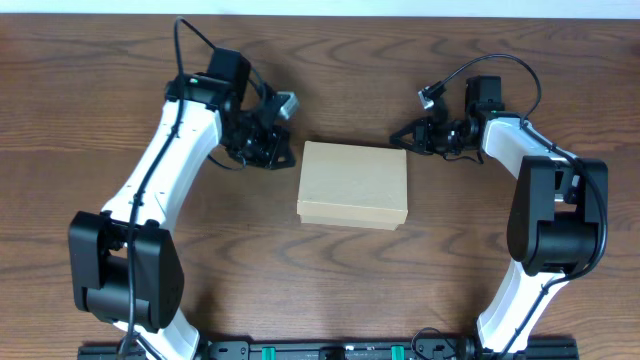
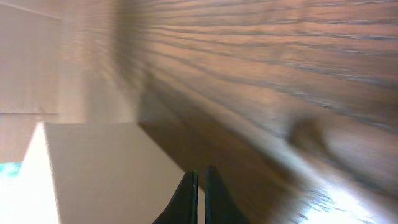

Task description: Pack container

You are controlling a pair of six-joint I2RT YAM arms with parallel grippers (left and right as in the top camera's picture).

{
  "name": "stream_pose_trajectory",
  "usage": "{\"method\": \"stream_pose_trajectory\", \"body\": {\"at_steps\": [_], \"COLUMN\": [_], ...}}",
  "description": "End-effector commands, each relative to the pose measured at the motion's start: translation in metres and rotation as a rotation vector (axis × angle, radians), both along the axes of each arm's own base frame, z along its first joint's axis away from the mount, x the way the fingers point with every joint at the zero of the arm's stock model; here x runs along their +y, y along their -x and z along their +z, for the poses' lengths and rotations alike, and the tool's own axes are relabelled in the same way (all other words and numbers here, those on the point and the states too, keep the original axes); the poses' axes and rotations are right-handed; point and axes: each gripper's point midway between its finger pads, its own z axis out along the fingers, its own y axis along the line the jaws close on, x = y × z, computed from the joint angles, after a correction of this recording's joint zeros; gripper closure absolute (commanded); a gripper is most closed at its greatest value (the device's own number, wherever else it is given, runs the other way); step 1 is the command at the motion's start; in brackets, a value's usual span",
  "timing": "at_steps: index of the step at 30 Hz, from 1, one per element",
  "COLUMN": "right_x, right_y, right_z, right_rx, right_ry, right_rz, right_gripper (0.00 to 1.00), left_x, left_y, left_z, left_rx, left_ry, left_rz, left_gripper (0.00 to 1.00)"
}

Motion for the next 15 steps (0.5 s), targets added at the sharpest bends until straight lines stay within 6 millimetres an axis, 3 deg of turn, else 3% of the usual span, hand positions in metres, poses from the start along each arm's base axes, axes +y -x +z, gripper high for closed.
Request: {"method": "stream_pose_trajectory", "body": {"at_steps": [1,3,6,7,10,12,15], "right_x": [-0.019,-0.034,-0.055,-0.061,-0.084,-0.098,-0.096], "right_y": [-0.008,-0.017,-0.034,-0.039,-0.05,-0.055,-0.056], "right_z": [-0.02,-0.023,-0.014,-0.008,0.011,0.029,0.063], "right_rx": [-0.022,-0.035,-0.064,-0.076,-0.094,-0.095,-0.126], "right_ry": [0.16,0.243,0.34,0.379,0.558,0.681,0.749], "right_rz": [-0.037,-0.076,-0.11,-0.111,-0.116,-0.134,-0.14], "right_gripper": [0.96,0.9,0.86,0.85,0.82,0.82,0.83], "left_x": [0.072,0.096,0.116,0.12,0.13,0.135,0.138], "left_y": [-0.023,-0.032,-0.039,-0.039,-0.039,-0.039,-0.038], "left_z": [-0.015,-0.014,-0.013,-0.013,-0.014,-0.014,-0.013], "left_rx": [-0.124,-0.149,-0.145,-0.135,-0.112,-0.11,-0.114], "left_ry": [-0.456,-0.562,-0.59,-0.579,-0.56,-0.562,-0.57], "left_rz": [0.115,0.208,0.31,0.323,0.353,0.359,0.356], "left_gripper": [0.8,0.67,0.4,0.39,0.21,0.15,0.06]}}
